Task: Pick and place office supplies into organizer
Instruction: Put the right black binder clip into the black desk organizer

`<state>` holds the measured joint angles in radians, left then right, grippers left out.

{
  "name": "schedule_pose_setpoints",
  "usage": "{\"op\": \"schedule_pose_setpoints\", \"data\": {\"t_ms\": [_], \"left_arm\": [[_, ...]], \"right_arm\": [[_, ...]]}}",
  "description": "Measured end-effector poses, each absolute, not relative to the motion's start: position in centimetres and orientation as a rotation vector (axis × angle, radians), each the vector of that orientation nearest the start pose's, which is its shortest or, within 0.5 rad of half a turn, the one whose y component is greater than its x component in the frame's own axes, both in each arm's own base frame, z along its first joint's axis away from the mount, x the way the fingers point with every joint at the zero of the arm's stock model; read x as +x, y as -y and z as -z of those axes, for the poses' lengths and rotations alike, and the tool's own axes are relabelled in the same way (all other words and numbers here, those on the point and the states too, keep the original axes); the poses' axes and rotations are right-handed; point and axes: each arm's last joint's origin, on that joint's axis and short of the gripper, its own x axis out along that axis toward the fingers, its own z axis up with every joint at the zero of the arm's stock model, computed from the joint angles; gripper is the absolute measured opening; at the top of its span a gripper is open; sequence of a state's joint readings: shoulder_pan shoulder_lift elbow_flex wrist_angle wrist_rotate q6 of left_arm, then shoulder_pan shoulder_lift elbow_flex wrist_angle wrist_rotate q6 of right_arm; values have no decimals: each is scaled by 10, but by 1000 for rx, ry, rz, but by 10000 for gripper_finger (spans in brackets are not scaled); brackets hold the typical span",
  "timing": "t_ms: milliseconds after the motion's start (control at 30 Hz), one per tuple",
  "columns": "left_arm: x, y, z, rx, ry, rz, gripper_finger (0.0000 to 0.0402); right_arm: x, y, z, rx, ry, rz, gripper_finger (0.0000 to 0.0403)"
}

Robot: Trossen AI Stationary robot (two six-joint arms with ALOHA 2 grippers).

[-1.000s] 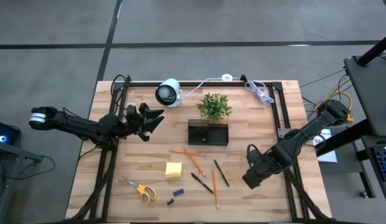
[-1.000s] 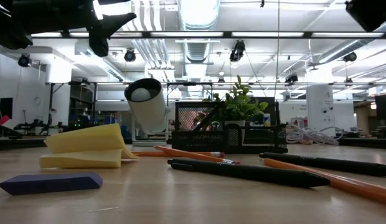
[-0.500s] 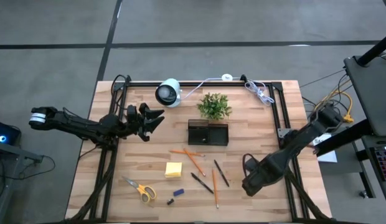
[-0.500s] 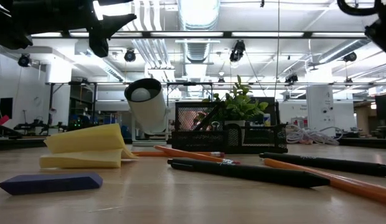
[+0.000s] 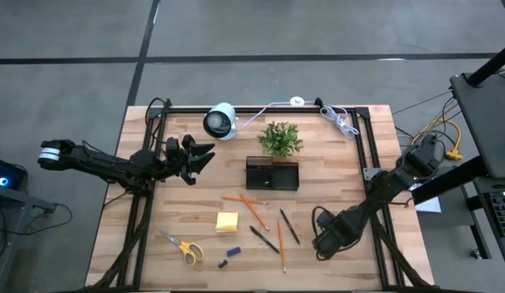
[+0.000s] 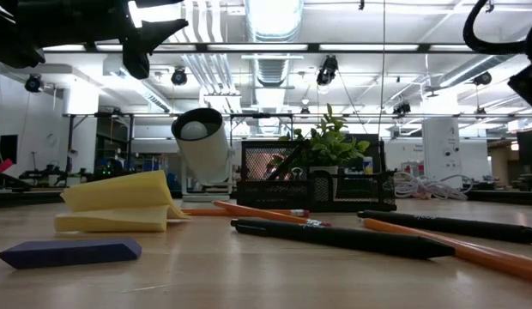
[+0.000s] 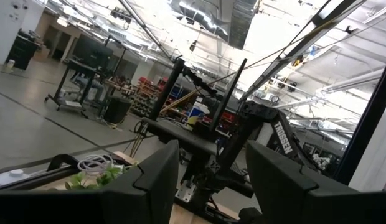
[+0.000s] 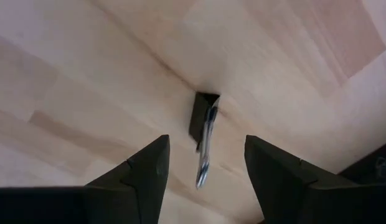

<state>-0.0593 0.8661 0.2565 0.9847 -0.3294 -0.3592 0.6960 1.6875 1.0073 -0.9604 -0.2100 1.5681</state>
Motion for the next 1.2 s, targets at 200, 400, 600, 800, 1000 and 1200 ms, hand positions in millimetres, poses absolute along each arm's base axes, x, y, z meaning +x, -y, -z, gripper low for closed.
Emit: {"op": "schedule_pose_setpoints", "data": {"t_ms": [200,400,600,800,1000,1200], "left_arm": [[173,1,-248,-425,412,-199,171],[173,1,-248,-425,410,-199,171],[173,1,-247,-424,405,-200,171],[173,1,-247,-423,404,-200,171],[173,1,-247,-424,405,-200,171],[173,1,-247,-424,404,-201,171]], "right_arm": [[206,-180,-156,713,-1691,704,190],[206,-179,-153,722,-1685,729,175],[206,-179,-153,742,-1675,758,145],[206,-179,-153,745,-1673,750,110],[207,-179,-153,748,-1671,744,73],[207,-180,-153,732,-1676,722,35]]}}
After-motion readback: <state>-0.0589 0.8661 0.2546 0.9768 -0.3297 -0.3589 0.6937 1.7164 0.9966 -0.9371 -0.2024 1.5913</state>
